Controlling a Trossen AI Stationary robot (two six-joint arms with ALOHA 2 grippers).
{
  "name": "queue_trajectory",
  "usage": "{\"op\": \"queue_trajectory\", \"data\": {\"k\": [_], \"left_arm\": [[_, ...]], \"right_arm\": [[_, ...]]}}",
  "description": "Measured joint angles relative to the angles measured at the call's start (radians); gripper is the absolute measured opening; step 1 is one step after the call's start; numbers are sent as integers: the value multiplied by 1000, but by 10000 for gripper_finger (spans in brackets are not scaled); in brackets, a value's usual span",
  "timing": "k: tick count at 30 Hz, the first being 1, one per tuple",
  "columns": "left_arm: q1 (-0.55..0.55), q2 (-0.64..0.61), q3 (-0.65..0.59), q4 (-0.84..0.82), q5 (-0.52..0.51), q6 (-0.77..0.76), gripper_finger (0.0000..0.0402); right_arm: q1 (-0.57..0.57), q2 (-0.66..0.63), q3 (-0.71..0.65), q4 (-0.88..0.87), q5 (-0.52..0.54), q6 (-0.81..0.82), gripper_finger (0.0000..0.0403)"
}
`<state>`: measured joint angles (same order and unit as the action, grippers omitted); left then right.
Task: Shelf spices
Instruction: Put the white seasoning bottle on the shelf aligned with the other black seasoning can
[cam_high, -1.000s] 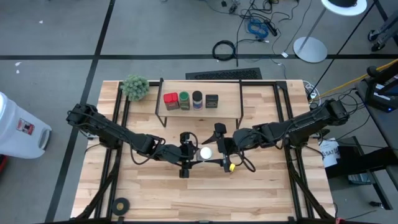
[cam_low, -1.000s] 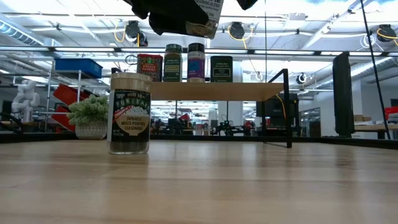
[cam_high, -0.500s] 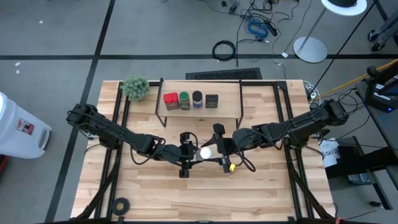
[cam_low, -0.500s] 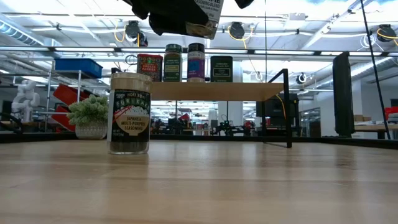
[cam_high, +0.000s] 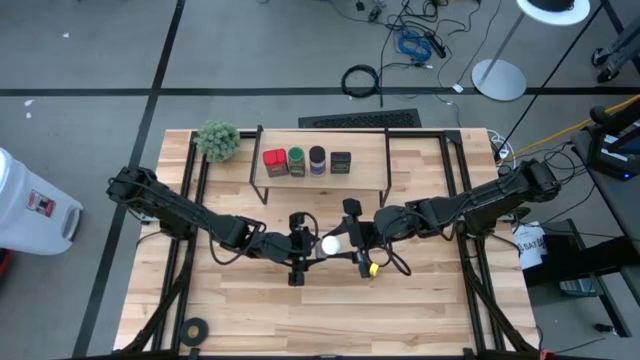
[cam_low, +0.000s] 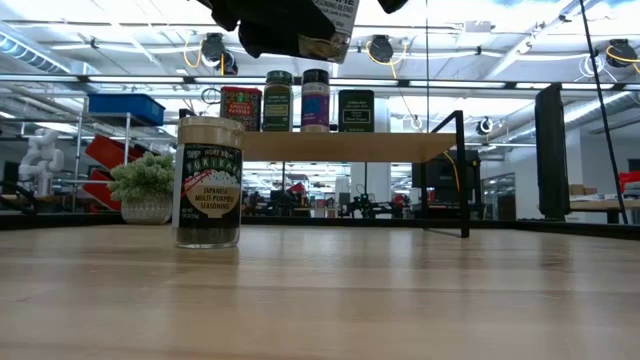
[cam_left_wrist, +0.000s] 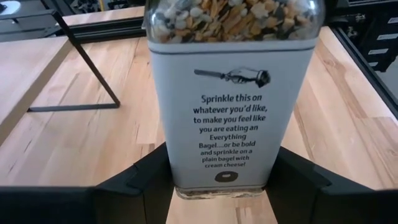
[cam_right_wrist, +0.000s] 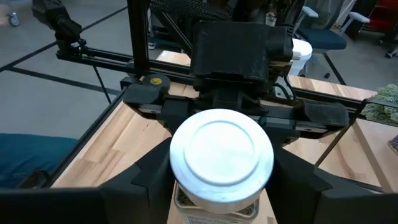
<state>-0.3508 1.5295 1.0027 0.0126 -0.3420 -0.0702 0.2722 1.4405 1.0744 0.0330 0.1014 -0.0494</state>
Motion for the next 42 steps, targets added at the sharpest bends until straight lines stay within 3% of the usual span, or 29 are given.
{"op": "queue_trajectory", "data": {"k": [12,23,31,42], "left_arm": [[-36,-3,0,-7,-151,-54,298],[-38,-4,0,-79,-153,-81,302],[-38,-5,0,-82,-153,-79,302],[-37,-5,0,-83,-153,-72,302]], "right_arm": [[-33,-119,-2,-131,42,-23,195],[-155,-313,-2,-355,55,-72,198],[-318,-380,-1,-450,44,-145,200],[-638,-375,-1,-508,-272,-250,200]]}}
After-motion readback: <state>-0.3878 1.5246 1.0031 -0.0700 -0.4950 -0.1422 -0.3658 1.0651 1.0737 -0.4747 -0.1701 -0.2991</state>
